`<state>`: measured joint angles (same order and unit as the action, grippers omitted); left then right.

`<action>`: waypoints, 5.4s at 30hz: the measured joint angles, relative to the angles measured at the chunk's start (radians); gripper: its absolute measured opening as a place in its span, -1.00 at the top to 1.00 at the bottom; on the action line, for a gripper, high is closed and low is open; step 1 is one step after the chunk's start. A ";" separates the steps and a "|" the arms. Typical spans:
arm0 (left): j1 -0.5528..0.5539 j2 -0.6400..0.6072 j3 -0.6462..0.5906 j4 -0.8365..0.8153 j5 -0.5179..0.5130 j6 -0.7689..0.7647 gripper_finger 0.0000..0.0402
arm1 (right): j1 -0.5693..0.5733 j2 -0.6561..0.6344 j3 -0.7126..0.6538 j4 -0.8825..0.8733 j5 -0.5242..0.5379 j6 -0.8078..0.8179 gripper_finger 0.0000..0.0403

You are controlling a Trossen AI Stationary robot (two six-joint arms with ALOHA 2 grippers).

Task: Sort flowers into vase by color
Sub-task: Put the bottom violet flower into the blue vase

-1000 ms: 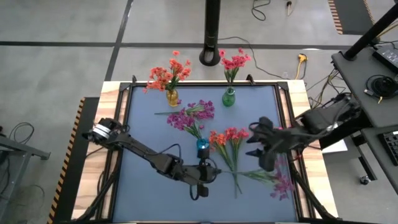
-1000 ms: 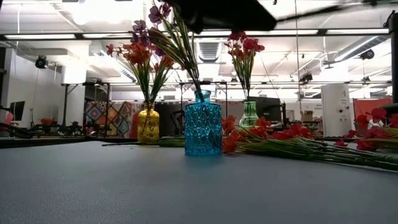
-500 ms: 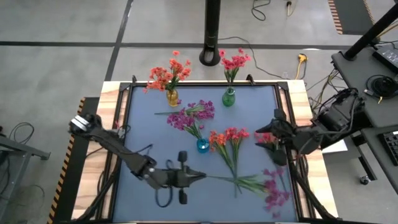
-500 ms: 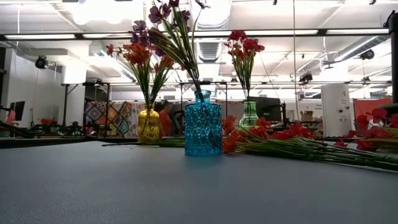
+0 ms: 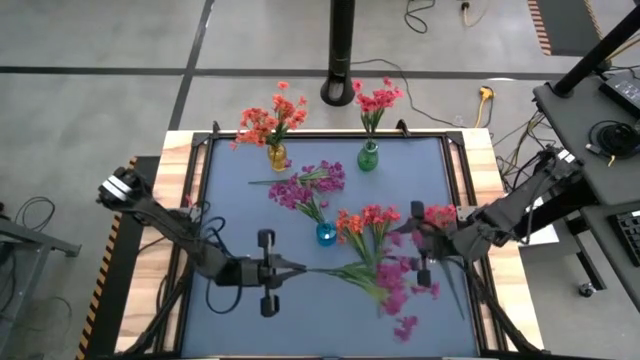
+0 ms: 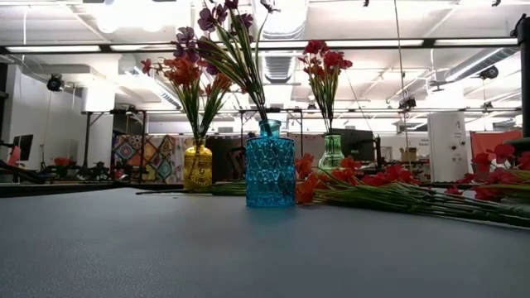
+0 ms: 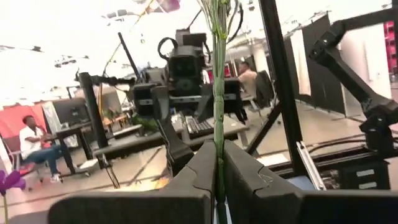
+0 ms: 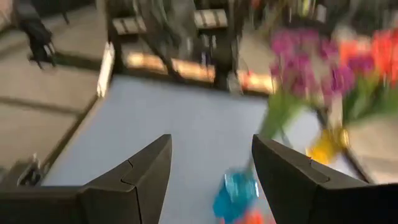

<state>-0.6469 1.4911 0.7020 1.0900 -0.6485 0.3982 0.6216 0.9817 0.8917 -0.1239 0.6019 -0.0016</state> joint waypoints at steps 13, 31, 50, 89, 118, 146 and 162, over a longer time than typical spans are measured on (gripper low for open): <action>0.070 0.145 0.067 0.136 0.003 0.039 1.00 | -0.062 0.200 -0.248 1.050 -0.219 -0.341 -0.08; 0.113 0.367 0.180 0.323 0.001 0.087 1.00 | -0.093 0.312 -0.149 1.111 -0.246 -0.384 -0.03; 0.124 0.368 0.183 0.291 -0.024 0.053 1.00 | -0.099 0.312 -0.139 1.108 -0.246 -0.403 0.76; -0.003 0.330 0.179 -0.109 -0.240 -0.124 -0.20 | -0.099 -0.063 -0.006 0.109 0.004 -0.020 0.89; -0.029 -0.218 0.186 -1.307 -0.231 -0.511 -0.15 | -0.149 -0.054 -0.122 0.237 0.020 -0.022 0.89; 0.120 -0.232 0.156 -1.504 -0.305 -0.521 -0.15 | -0.306 0.101 -0.110 0.427 0.019 0.069 0.89; 0.120 -0.232 0.153 -1.510 -0.349 -0.531 -0.15 | -0.321 0.249 -0.109 0.604 0.027 0.029 0.89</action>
<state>-0.5266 1.2591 0.8551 -0.4202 -0.9974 -0.1329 0.3003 1.2306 0.7822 0.4799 0.6284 0.0269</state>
